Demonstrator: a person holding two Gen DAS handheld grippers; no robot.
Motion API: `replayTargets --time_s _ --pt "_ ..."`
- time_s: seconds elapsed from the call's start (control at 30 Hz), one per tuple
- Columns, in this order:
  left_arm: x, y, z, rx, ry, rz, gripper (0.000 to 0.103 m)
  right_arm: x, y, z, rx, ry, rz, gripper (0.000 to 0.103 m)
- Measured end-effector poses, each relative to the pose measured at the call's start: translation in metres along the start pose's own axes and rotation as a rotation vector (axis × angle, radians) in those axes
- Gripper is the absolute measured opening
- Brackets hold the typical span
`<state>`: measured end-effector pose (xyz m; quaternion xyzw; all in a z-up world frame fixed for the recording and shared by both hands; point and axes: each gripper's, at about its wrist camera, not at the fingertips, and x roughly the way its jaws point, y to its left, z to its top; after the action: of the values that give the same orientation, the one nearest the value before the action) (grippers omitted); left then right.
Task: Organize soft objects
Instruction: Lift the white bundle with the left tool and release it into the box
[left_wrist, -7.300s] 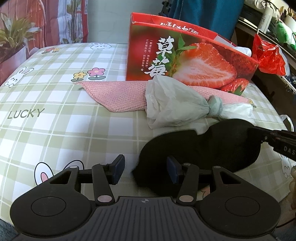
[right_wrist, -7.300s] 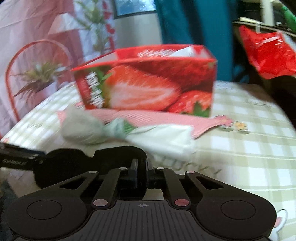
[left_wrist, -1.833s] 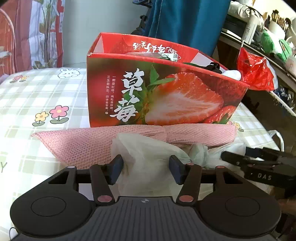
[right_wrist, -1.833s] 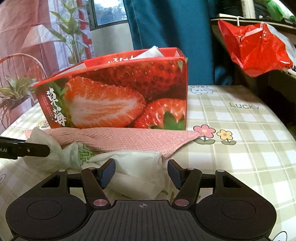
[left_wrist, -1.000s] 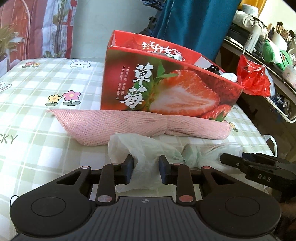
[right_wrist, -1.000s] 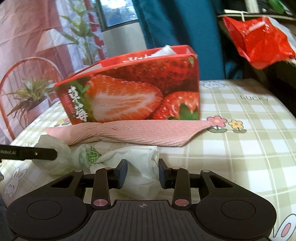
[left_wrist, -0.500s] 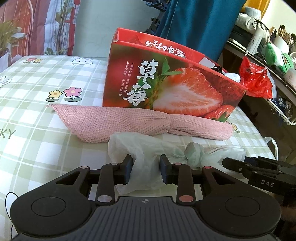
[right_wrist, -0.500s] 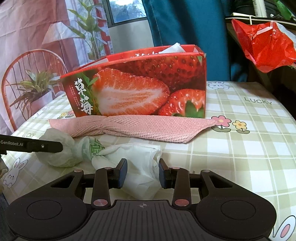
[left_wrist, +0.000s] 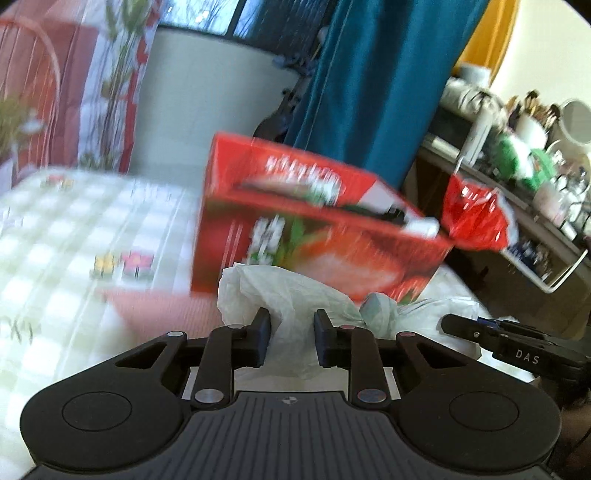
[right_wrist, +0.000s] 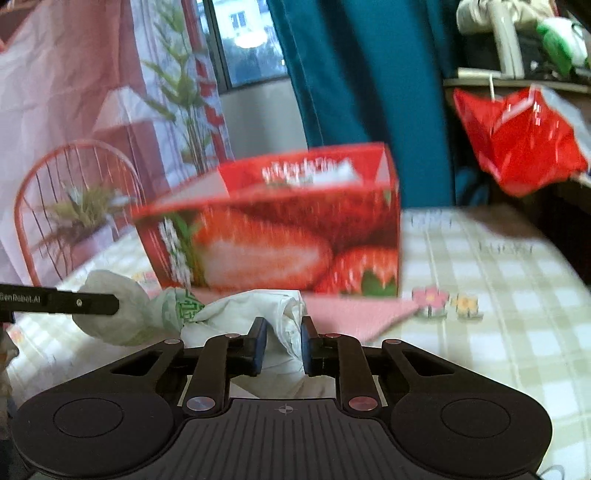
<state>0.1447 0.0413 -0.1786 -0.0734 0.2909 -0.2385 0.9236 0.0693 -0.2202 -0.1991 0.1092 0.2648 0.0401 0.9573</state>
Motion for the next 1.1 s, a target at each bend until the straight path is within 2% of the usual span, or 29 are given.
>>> replayTargets --time_s 0.2,0.37,0.67,0.93,1.03,1.1 --pt "0.004 -0.011 0.048 0.048 -0.059 -0.016 0.026 -0.009 -0.004 0.048 -0.025 -0.09 0.022 0.018" --pt "0.028 -0.014 0.082 0.085 -0.089 0.005 0.026 0.006 -0.007 0.089 -0.063 -0.136 0.002 0.018" --pt "0.089 -0.002 0.113 0.043 -0.05 0.069 0.026 0.066 -0.007 0.13 -0.124 -0.123 -0.088 0.016" --pt "0.116 -0.001 0.117 0.093 -0.001 0.112 0.028 0.113 -0.004 0.14 -0.187 -0.077 -0.176 0.016" --pt "0.116 0.001 0.114 0.113 0.007 0.12 0.042 0.121 -0.004 0.138 -0.202 -0.068 -0.199 0.022" --pt "0.11 0.0 0.11 0.15 -0.01 0.118 0.07 0.122 -0.002 0.137 -0.214 -0.075 -0.214 0.038"
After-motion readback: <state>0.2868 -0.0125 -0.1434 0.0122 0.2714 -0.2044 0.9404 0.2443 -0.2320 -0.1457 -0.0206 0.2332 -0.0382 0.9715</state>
